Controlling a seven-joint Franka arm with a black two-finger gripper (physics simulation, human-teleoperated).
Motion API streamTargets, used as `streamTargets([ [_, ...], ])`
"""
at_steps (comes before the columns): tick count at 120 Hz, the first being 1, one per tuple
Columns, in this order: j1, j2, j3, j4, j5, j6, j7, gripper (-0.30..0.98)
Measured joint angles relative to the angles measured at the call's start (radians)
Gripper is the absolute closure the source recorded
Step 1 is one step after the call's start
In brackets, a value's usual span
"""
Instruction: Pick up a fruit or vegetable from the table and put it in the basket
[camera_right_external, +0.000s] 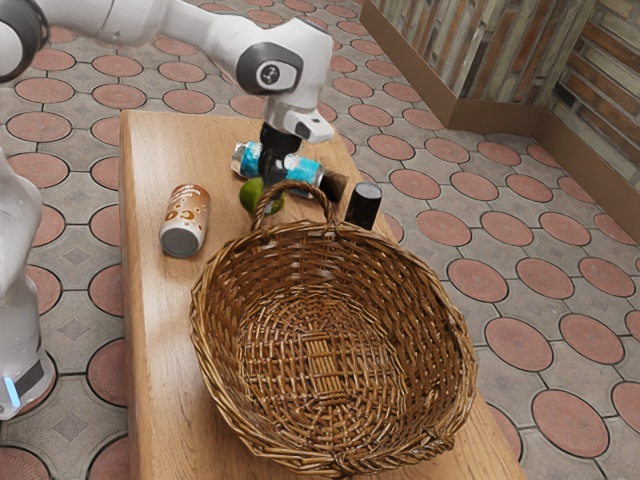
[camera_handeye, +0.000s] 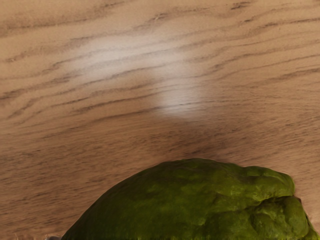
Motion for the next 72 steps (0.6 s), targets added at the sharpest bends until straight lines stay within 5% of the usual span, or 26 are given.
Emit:
streamTargets([
  [36, 0.002, -0.014, -0.06, 0.359, 0.063, -0.202, 0.001, 0.27],
  [72, -0.001, 0.021, -0.42, 0.428, 0.066, -0.197, -0.053, 0.28],
])
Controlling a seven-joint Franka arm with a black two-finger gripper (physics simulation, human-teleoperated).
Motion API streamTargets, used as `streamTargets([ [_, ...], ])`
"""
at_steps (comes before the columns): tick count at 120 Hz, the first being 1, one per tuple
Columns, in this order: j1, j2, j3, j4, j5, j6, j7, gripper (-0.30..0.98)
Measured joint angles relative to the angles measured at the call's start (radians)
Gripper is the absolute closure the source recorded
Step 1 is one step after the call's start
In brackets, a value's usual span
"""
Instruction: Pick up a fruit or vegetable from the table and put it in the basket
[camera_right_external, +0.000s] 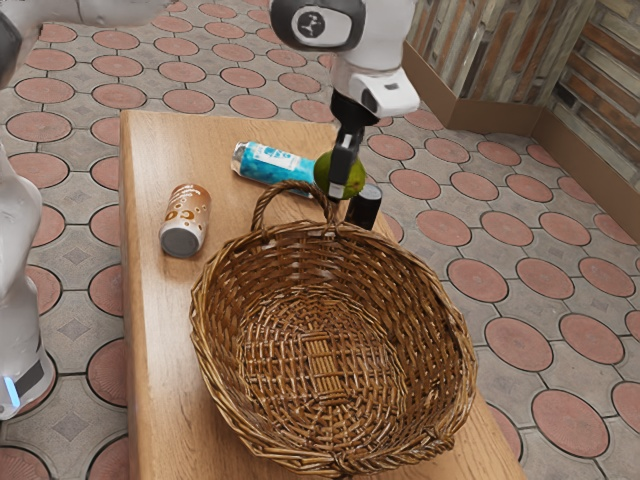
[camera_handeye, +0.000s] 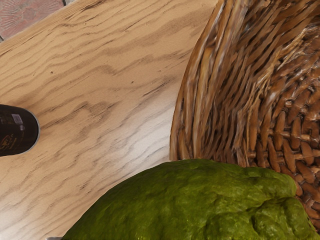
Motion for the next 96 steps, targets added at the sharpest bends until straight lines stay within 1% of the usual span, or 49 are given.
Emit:
streamTargets([
  [17, -0.001, 0.03, -0.158, -0.002, -0.016, 0.07, -0.052, 0.29],
  [29, -0.005, 0.061, -0.226, -0.01, -0.021, 0.111, -0.096, 0.28],
  [44, -0.002, 0.088, -0.25, -0.045, -0.033, 0.153, -0.144, 0.29],
  [51, 0.007, 0.088, -0.291, -0.049, -0.041, 0.153, -0.166, 0.29],
  [61, -0.024, 0.09, -0.327, -0.053, -0.061, 0.14, -0.198, 0.28],
  [85, -0.017, 0.1, -0.335, -0.113, -0.099, 0.112, -0.26, 0.29],
  [96, -0.029, 0.119, -0.336, -0.128, -0.116, 0.11, -0.287, 0.29],
])
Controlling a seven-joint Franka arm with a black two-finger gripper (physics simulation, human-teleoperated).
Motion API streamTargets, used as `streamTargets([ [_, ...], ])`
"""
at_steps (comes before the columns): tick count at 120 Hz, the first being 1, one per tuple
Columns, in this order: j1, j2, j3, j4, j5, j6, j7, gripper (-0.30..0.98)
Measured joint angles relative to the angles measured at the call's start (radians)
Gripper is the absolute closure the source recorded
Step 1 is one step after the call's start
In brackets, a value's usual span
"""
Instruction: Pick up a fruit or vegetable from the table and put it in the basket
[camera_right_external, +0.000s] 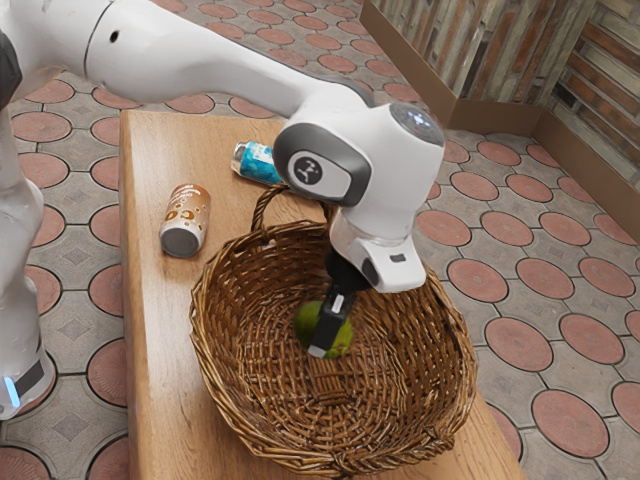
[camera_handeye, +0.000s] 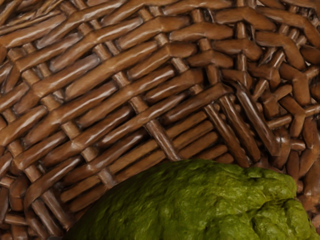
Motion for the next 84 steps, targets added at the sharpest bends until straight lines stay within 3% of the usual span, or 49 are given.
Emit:
streamTargets([
  [25, 0.0, 0.009, -0.006, 0.004, -0.017, 0.006, -0.047, 0.19],
  [29, 0.003, -0.001, -0.009, 0.09, -0.007, -0.02, -0.054, 0.23],
  [37, -0.001, -0.024, 0.003, 0.344, 0.029, -0.134, -0.069, 0.15],
  [43, 0.004, -0.035, 0.007, 0.414, 0.046, -0.211, -0.082, 0.08],
  [57, 0.02, -0.006, 0.018, 0.378, 0.063, -0.312, -0.109, 0.05],
  [76, 0.036, 0.022, 0.041, 0.292, 0.059, -0.324, -0.138, 0.03],
  [84, -0.003, 0.023, 0.095, 0.206, 0.049, -0.299, -0.148, 0.03],
])
